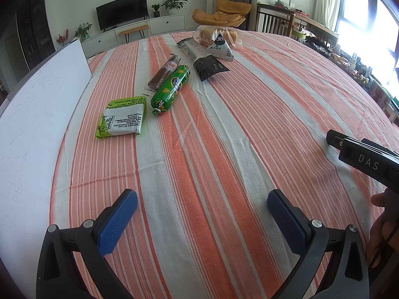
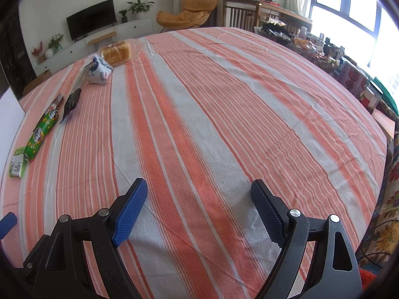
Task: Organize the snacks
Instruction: 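Move the left gripper over the green-and-white packet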
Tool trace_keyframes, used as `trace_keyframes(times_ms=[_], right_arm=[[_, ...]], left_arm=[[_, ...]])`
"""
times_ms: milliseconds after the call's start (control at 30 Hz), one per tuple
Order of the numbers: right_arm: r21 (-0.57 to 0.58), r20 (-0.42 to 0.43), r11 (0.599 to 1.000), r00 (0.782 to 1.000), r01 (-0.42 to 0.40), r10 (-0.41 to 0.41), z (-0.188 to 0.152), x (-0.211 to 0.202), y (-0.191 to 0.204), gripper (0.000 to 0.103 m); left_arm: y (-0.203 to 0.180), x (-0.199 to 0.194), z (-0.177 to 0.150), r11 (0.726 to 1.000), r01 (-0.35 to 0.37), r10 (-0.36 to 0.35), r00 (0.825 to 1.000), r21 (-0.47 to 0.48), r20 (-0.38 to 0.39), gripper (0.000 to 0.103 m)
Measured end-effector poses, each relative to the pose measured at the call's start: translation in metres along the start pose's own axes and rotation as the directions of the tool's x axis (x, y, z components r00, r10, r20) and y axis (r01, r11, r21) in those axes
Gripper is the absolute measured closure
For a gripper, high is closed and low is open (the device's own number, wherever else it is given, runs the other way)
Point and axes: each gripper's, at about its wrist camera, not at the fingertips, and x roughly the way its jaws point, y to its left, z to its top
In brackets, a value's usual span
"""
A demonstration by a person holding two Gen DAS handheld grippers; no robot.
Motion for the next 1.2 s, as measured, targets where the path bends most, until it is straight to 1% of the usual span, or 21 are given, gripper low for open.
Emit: trace_keyframes(times_ms=[167, 233, 267, 333, 367, 400, 467, 533, 567, 633, 667, 700, 733, 800, 867, 967, 1033, 1067, 1100, 1167, 1200], right_arm=[[0.0, 0.0, 1.0, 1.0, 0.0, 0.0, 0.0, 0.0, 0.0, 0.016], [0.0, 0.0, 1.0, 1.0, 0.0, 0.0, 0.0, 0.0, 0.0, 0.016], [0.0, 0.0, 1.0, 1.0, 0.0, 0.0, 0.0, 0.0, 0.0, 0.016], [0.0, 0.0, 1.0, 1.0, 0.0, 0.0, 0.0, 0.0, 0.0, 0.016], [0.0, 0.0, 1.0, 1.0, -0.001, 0.001, 0.0, 0.0, 0.0, 0.016], [0.001, 0.0, 1.0, 1.0, 0.0, 0.0, 0.0, 0.0, 0.0, 0.016], [0.002, 0.0, 1.0, 1.0, 0.001, -0.001, 0.0, 0.0, 0.0, 0.016], [0.001, 0.0, 1.0, 1.0, 0.001, -0.001, 0.0, 0.0, 0.0, 0.016], [0.001, 0.0, 1.0, 1.0, 0.0, 0.0, 0.0, 0.0, 0.0, 0.016], [0.001, 0.0, 1.0, 1.0, 0.001, -0.001, 0.0, 0.0, 0.0, 0.016], [0.001, 0.0, 1.0, 1.0, 0.001, -0.001, 0.0, 0.0, 0.0, 0.016], [0.001, 0.0, 1.0, 1.0, 0.001, -0.001, 0.0, 0.0, 0.0, 0.016], [0.001, 0.0, 1.0, 1.0, 0.001, -0.001, 0.0, 0.0, 0.0, 0.016], [0.002, 0.0, 1.0, 1.0, 0.001, -0.001, 0.0, 0.0, 0.0, 0.016], [0.002, 0.0, 1.0, 1.0, 0.001, -0.001, 0.0, 0.0, 0.0, 0.016], [0.001, 0.0, 1.0, 1.0, 0.0, 0.0, 0.0, 0.0, 0.0, 0.015], [0.001, -0.001, 1.0, 1.0, 0.0, 0.0, 0.0, 0.0, 0.0, 0.015], [0.001, -0.001, 1.0, 1.0, 0.0, 0.0, 0.0, 0.0, 0.001, 0.015], [0.002, -0.001, 1.0, 1.0, 0.0, 0.0, 0.0, 0.0, 0.001, 0.015], [0.002, 0.0, 1.0, 1.0, 0.0, 0.0, 0.0, 0.0, 0.001, 0.015], [0.002, 0.0, 1.0, 1.0, 0.001, -0.001, 0.0, 0.0, 0.001, 0.015]], left_arm=[[0.0, 0.001, 0.001, 1.0, 0.006, -0.006, 1.0, 0.008, -0.008, 0.0], [-0.001, 0.001, 0.004, 0.999, 0.034, -0.032, 0.997, 0.026, -0.077, 0.0], [0.001, -0.003, 0.006, 0.998, 0.064, -0.062, 0.993, 0.016, -0.102, 0.0], [0.009, -0.02, 0.016, 0.991, 0.13, -0.132, 0.987, -0.032, -0.09, 0.0], [0.015, -0.032, 0.026, 0.987, 0.151, -0.154, 0.986, -0.054, -0.064, 0.0], [0.022, -0.041, 0.038, 0.986, 0.152, -0.155, 0.987, -0.071, -0.04, 0.0], [0.038, -0.053, 0.063, 0.984, 0.13, -0.132, 0.991, -0.119, -0.012, 0.0], [0.059, -0.051, 0.085, 0.976, 0.099, -0.103, 0.995, -0.193, -0.009, 0.0], [0.069, -0.046, 0.092, 0.97, 0.08, -0.087, 0.996, -0.23, -0.018, 0.0], [0.084, -0.024, 0.102, 0.959, 0.036, -0.062, 0.994, -0.281, -0.086, 0.001], [0.088, -0.013, 0.104, 0.958, 0.013, -0.05, 0.991, -0.288, -0.121, 0.002], [0.09, -0.003, 0.104, 0.959, -0.011, -0.031, 0.989, -0.283, -0.144, 0.006], [0.09, 0.006, 0.104, 0.963, -0.042, -0.002, 0.987, -0.267, -0.161, 0.008], [0.088, 0.023, 0.104, 0.97, -0.084, 0.043, 0.983, -0.228, -0.179, 0.008], [0.087, 0.038, 0.103, 0.973, -0.102, 0.06, 0.977, -0.206, -0.203, 0.008], [0.088, 0.055, 0.1, 0.975, -0.096, 0.049, 0.972, -0.2, -0.228, 0.008], [0.089, 0.062, 0.095, 0.975, -0.057, 0.007, 0.974, -0.216, -0.227, 0.007], [0.088, 0.062, 0.093, 0.977, -0.054, 0.009, 0.978, -0.209, -0.209, 0.008], [0.085, 0.06, 0.091, 0.981, -0.048, 0.012, 0.982, -0.187, -0.186, 0.013], [0.075, 0.053, 0.088, 0.989, -0.075, 0.054, 0.986, -0.126, -0.158, 0.029], [0.072, 0.049, 0.086, 0.991, -0.079, 0.063, 0.987, -0.108, -0.147, 0.038]])
